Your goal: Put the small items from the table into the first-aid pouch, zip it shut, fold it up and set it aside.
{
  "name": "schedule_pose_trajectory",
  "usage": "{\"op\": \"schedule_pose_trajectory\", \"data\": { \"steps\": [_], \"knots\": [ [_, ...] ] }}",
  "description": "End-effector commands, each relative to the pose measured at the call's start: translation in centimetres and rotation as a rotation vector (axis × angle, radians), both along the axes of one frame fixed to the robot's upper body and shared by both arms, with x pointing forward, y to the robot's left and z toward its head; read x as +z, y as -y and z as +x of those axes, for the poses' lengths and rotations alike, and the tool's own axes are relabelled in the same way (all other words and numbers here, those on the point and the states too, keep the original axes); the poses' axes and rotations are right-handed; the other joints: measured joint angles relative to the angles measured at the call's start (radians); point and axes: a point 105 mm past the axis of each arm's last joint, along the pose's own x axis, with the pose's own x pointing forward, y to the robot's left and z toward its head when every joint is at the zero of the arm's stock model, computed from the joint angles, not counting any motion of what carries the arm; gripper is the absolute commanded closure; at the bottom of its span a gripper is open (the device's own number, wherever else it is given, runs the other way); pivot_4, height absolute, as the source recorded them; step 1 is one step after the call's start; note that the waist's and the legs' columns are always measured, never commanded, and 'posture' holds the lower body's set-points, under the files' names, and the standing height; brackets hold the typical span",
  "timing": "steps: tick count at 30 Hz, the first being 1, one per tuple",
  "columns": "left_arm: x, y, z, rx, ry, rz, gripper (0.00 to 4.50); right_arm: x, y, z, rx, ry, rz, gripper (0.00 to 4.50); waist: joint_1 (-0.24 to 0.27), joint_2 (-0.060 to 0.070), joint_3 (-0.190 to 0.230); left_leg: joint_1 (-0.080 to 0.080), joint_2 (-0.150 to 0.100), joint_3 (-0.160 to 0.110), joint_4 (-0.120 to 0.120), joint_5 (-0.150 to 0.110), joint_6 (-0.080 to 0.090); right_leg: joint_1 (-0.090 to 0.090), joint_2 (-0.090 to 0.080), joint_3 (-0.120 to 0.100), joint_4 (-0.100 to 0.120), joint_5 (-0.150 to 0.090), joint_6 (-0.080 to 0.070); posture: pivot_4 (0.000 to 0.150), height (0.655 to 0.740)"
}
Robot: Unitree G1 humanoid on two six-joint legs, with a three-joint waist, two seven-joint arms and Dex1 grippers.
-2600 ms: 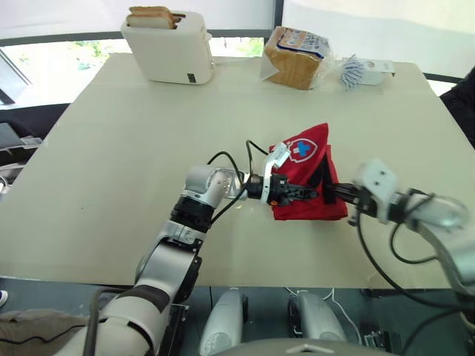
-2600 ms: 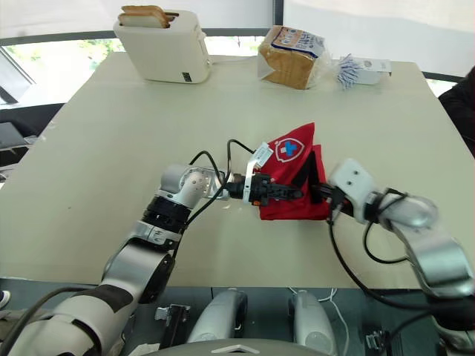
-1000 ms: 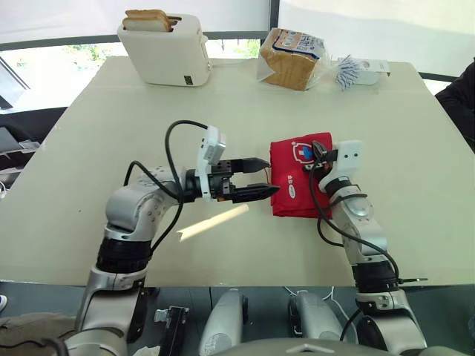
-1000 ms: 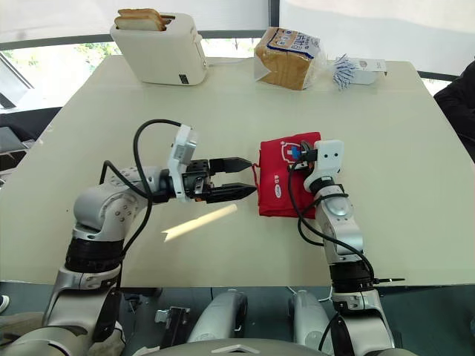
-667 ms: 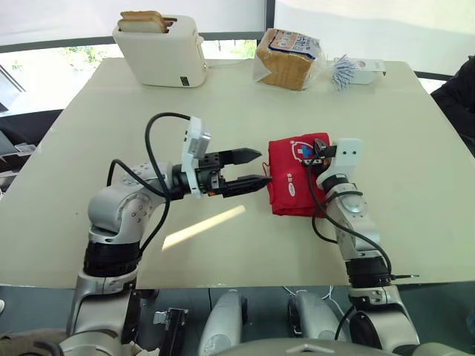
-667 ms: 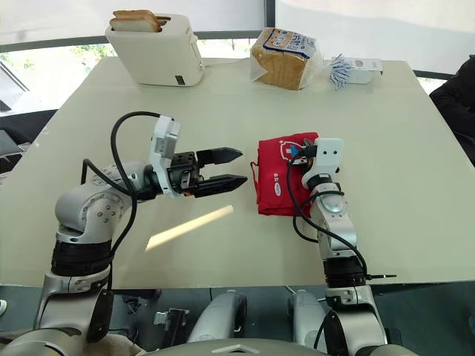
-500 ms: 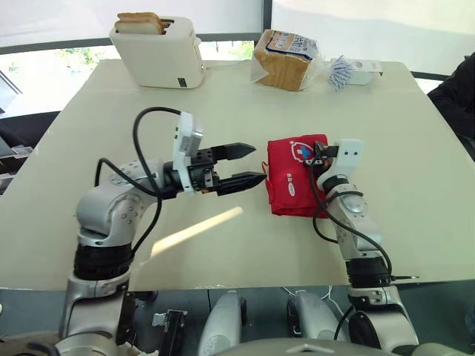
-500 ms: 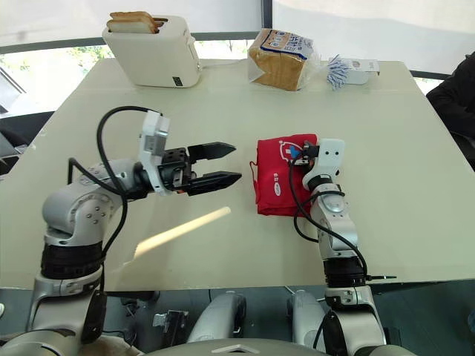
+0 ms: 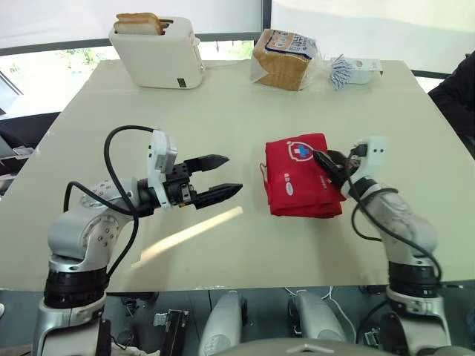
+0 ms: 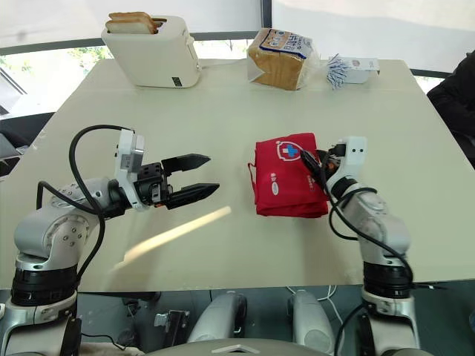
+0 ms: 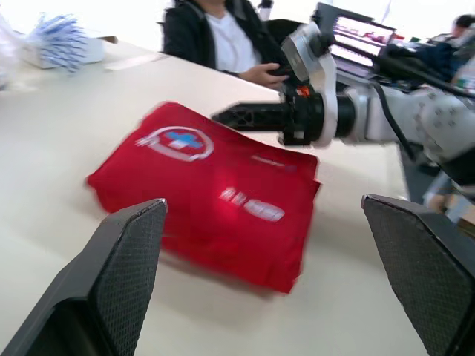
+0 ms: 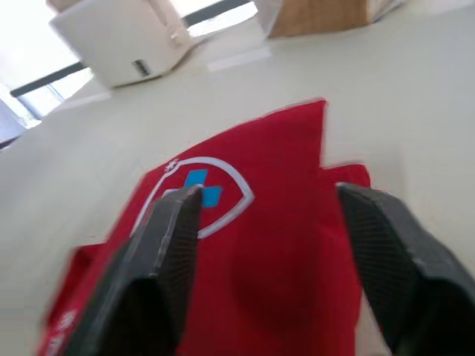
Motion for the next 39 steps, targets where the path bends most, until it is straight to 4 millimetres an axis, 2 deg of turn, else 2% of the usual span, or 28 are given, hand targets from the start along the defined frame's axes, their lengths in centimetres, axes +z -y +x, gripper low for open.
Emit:
{"op": "schedule_pose_trajectory", "data": {
  "steps": [1,5,9,13,17,18,19,20,23,27,30,33,37,39],
  "knots": [
    [1.4,-1.0,-0.8,-0.053,0.046,-0.015,0.00,1.4,1.0,-1.9,0.080,-0.085,-0.011,0.04,-0.001,0.000,0.000,0.000,0.000,0.000,0.000,0.000,0.000,0.000,0.000,0.000,-0.001,0.000,0.000,0.150,0.7400],
    [1.9,-1.4,-1.3,-0.092,0.030,-0.010,0.00,0.5,2.6,-1.6,0.119,-0.253,-0.038,0.04,-0.004,0.000,0.001,0.000,0.000,0.003,-0.001,0.000,0.000,0.000,0.002,0.001,-0.001,0.000,0.000,0.150,0.7400],
    [2.6,-1.9,-1.8,-0.099,0.029,-0.009,0.00,-1.1,2.2,-0.3,0.205,-0.428,0.042,0.04,-0.006,-0.001,0.001,0.000,0.000,0.006,-0.001,0.000,0.000,-0.002,0.003,0.004,-0.001,0.000,0.000,0.150,0.7400],
    [2.0,-2.2,-2.4,-0.090,0.036,0.012,0.00,-2.1,0.3,1.0,0.317,-0.518,0.081,0.04,-0.006,-0.001,0.001,0.000,0.000,0.011,-0.003,0.000,0.000,-0.003,0.003,0.006,-0.002,0.000,0.000,0.150,0.7400],
    [2.8,-2.2,-2.8,-0.079,0.055,-0.013,0.00,-3.1,-2.0,1.0,0.438,-0.574,0.064,0.04,-0.006,-0.004,0.003,-0.003,0.001,0.015,-0.004,0.000,0.000,-0.007,0.003,0.008,-0.001,0.000,0.000,0.150,0.7400],
    [2.8,-2.3,-2.9,-0.077,0.068,-0.007,0.00,-3.5,-2.6,1.1,0.452,-0.584,0.048,0.56,-0.007,-0.004,0.003,-0.003,0.002,0.015,-0.003,0.000,0.000,-0.008,0.003,0.009,-0.001,0.000,0.001,0.150,0.7400],
    [2.8,-2.3,-3.0,-0.075,0.073,-0.010,0.00,-3.7,-3.0,1.1,0.467,-0.586,0.043,0.83,-0.009,-0.005,0.003,-0.003,0.002,0.015,-0.003,0.000,0.000,-0.008,0.003,0.009,-0.001,0.000,0.001,0.150,0.7400],
    [2.7,-2.2,-3.1,-0.074,0.077,-0.009,0.00,-3.8,-3.3,1.1,0.479,-0.582,0.042,1.31,-0.009,-0.005,0.003,-0.002,0.003,0.016,-0.004,0.000,0.000,-0.008,0.003,0.009,-0.001,0.000,0.001,0.150,0.7400],
    [3.0,-1.6,-3.3,-0.067,0.103,-0.026,0.00,-3.4,-2.9,1.1,0.459,-0.545,0.077,2.66,-0.008,-0.005,0.003,-0.002,0.003,0.016,-0.004,0.000,0.000,-0.008,0.004,0.010,-0.001,0.000,0.001,0.150,0.7400],
    [3.4,-0.5,-3.3,-0.076,0.116,-0.058,0.00,-2.2,-1.2,-0.2,0.394,-0.454,0.206,4.46,0.000,-0.005,0.002,-0.002,0.004,0.016,-0.003,0.000,0.000,-0.008,0.004,0.009,0.000,0.000,0.001,0.150,0.7400],
    [3.7,0.3,-3.1,-0.082,0.123,-0.086,0.00,-1.0,0.8,-1.1,0.259,-0.337,0.300,4.46,0.006,-0.005,0.003,-0.003,0.003,0.014,-0.003,0.000,0.000,-0.008,0.003,0.008,0.000,0.000,0.001,0.150,0.7400],
    [4.4,1.3,-2.0,-0.067,0.131,-0.138,0.00,1.4,5.3,-1.4,-0.028,-0.140,0.455,4.46,0.010,-0.005,0.003,-0.004,0.003,0.014,-0.001,0.000,0.000,-0.008,0.002,0.008,0.001,0.001,0.001,0.150,0.7400],
    [4.4,2.7,-0.6,-0.047,0.166,-0.146,0.00,3.0,8.8,-2.3,-0.289,0.016,0.543,4.46,0.008,-0.005,0.003,-0.004,0.001,0.015,0.000,0.000,0.000,-0.007,0.002,0.009,0.001,0.001,0.002,0.150,0.7400],
    [4.5,3.6,0.3,-0.033,0.180,-0.149,0.00,3.1,10.3,-2.0,-0.413,0.061,0.596,4.46,-0.001,-0.005,0.003,-0.003,0.001,0.016,-0.001,0.000,0.000,-0.008,0.003,0.009,0.001,0.001,0.002,0.150,0.7400]
  ]
}}
